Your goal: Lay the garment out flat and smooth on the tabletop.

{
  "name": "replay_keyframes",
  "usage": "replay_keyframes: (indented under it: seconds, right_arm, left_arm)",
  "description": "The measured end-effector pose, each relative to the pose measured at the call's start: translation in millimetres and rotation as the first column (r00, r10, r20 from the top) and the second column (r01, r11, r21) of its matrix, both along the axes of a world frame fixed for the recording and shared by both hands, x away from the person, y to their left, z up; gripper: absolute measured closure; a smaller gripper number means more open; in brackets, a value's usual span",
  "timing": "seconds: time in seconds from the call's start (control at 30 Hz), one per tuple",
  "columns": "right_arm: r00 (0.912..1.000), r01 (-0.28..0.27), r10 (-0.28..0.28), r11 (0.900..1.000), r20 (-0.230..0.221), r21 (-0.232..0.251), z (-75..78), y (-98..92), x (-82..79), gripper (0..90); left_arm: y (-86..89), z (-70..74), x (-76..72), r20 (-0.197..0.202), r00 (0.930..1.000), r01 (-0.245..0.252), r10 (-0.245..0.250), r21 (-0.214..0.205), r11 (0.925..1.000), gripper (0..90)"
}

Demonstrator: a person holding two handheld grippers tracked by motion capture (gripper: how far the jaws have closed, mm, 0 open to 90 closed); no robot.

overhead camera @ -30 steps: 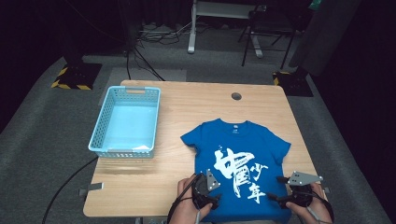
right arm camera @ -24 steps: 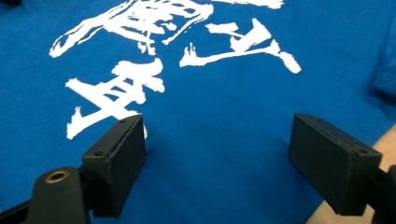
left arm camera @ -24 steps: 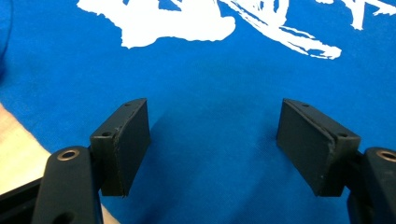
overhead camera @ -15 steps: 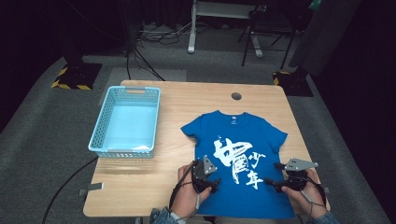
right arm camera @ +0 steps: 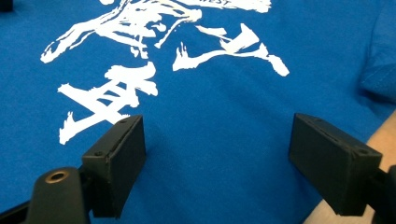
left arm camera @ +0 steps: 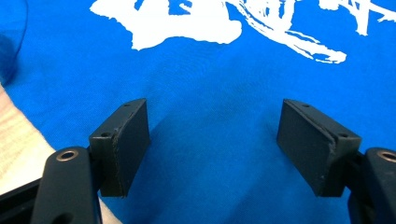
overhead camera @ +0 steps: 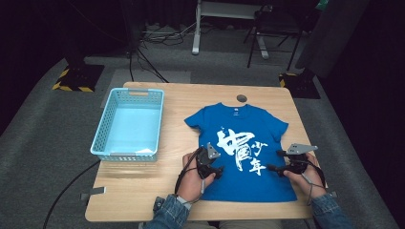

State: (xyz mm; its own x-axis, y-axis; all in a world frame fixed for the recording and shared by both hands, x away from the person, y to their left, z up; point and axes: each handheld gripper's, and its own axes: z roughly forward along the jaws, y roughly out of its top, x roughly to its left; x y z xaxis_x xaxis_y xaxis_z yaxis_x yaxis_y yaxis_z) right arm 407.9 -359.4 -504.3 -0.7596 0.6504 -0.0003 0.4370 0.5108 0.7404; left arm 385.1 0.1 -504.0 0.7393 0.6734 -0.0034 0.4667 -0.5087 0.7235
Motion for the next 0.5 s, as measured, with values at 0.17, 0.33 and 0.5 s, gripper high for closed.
replay_keyframes:
  seconds: [0.17,0.33,0.5]
  right_arm:
    - [1.0000,0.009,-0.009,1.0000,0.000,0.000,0.1,0.9,10.7,18.8]
    - [1.0000,0.009,-0.009,1.0000,0.000,0.000,0.1,1.4,21.2,18.8]
    - [1.0000,0.007,-0.007,1.0000,0.001,0.001,0.2,0.9,27.4,18.8]
  left_arm:
    - [1.7,0.2,14.3,-0.004,0.9999,-0.012,0.012,-0.001,0.9999,25.2]
    - [1.9,0.2,24.0,-0.006,0.9998,-0.019,0.019,-0.003,0.9998,25.1]
    - [2.3,0.2,28.4,-0.003,0.9997,-0.025,0.025,-0.003,0.9997,25.0]
